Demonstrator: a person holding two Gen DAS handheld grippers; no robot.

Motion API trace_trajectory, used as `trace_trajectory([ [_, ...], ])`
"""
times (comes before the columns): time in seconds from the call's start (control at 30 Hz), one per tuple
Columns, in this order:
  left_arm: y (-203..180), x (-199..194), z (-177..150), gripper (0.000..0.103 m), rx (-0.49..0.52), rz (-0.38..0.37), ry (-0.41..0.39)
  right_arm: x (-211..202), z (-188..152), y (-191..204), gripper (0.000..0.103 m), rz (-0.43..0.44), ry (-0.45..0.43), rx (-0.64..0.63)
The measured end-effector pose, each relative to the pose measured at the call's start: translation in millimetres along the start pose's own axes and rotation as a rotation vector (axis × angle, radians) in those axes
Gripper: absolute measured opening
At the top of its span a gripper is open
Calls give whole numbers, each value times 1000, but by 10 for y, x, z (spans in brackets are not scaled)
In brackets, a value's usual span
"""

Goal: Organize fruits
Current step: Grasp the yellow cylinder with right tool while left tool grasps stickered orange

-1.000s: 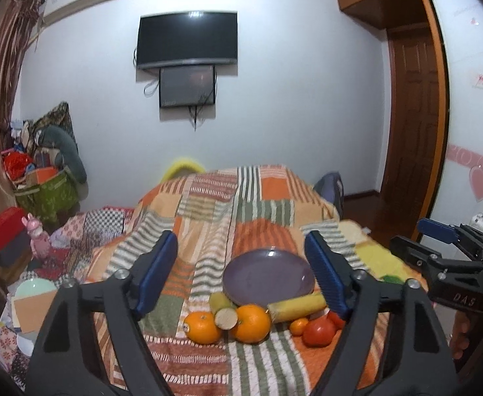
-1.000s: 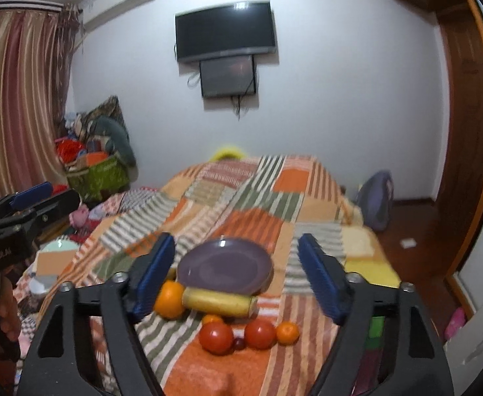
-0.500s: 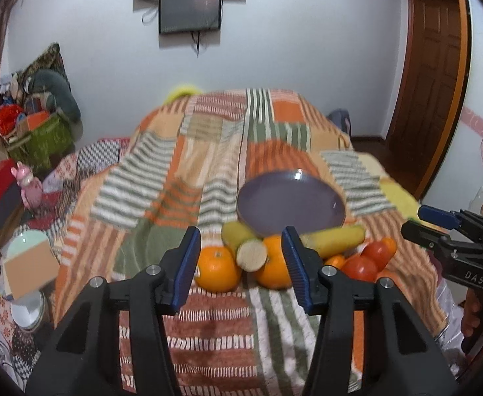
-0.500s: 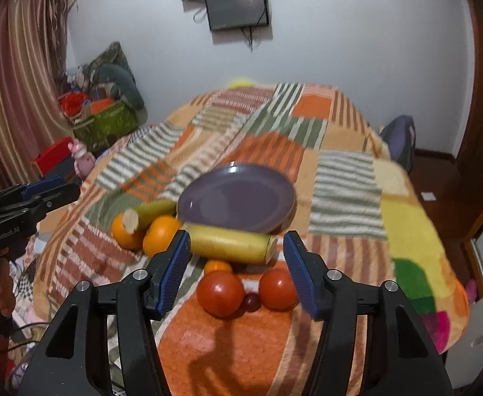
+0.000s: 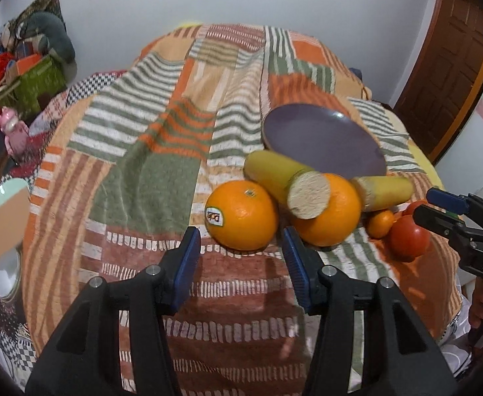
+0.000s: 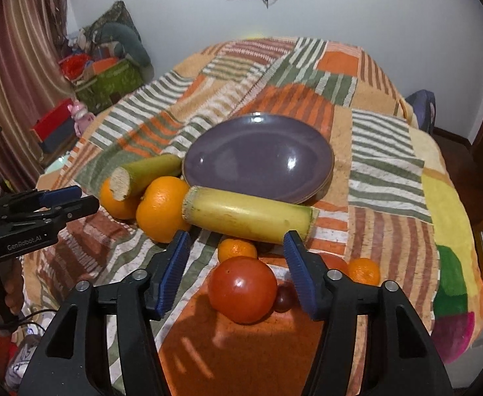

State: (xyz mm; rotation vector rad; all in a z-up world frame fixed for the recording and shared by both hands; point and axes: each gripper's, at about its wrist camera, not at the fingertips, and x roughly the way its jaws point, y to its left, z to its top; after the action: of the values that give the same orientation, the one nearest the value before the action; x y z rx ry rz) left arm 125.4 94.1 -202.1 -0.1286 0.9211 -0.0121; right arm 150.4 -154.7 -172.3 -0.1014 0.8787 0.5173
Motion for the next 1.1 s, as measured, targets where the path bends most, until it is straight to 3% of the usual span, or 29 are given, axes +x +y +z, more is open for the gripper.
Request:
trace_trajectory([
  [0.07, 25, 64, 9, 52, -5, -12, 14, 69, 19, 1, 72, -12, 12, 0],
  [0.23, 9, 227, 38, 61, 11, -30, 41, 178, 76, 38, 87, -40, 25, -40],
  [0.37, -14, 312, 61, 66, 23, -30, 48, 300, 105, 57, 90, -66, 49, -79],
  [0.53, 26, 432, 92, 66, 8, -34, 73, 402, 123, 66, 103, -88, 67, -100],
  [0.83, 21, 551, 137, 69, 10, -29, 78, 577, 163, 49, 103, -133, 99, -115],
  [1.03, 12, 620, 172, 69, 6, -39, 79, 595, 179, 8, 102, -108, 90, -84],
  [1.1, 4, 627, 170, 68, 11, -34, 75, 584, 179, 0, 96, -94, 81, -76],
])
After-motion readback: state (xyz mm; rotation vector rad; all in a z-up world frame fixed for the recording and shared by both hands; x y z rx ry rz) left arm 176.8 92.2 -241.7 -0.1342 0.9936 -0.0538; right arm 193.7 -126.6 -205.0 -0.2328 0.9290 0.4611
